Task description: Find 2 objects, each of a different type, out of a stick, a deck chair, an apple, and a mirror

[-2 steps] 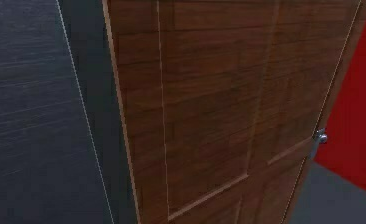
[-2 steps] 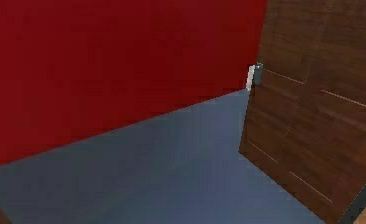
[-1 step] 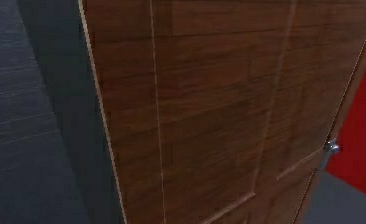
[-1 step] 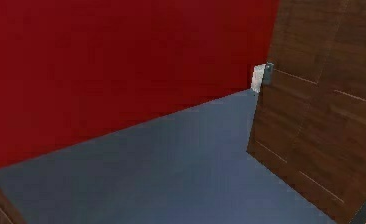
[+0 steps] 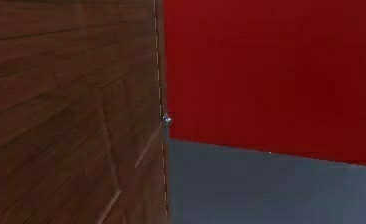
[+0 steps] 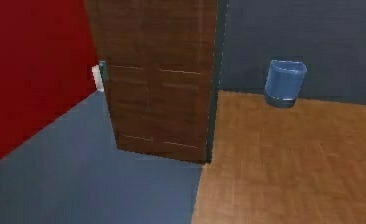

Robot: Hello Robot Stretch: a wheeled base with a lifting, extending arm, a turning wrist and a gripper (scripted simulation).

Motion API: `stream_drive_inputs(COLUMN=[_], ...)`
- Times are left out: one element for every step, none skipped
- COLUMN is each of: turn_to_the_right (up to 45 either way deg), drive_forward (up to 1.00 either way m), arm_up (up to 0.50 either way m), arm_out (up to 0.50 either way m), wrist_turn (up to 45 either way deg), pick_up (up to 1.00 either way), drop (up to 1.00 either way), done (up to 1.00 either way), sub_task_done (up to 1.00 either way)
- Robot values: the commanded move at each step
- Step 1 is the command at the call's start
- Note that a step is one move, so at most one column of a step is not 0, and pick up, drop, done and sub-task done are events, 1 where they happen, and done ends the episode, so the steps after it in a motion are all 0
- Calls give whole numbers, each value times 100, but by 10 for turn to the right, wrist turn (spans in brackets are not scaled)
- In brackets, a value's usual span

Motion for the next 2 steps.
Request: stream_drive_inputs(turn_to_the_right=[450,450], drive_forward=[0,0], arm_up=[0,0], arm_out=[0,0], wrist_turn=[0,0], pick_up=[0,0], drop=[0,0], done=[0,0], sub_task_done=[0,0])
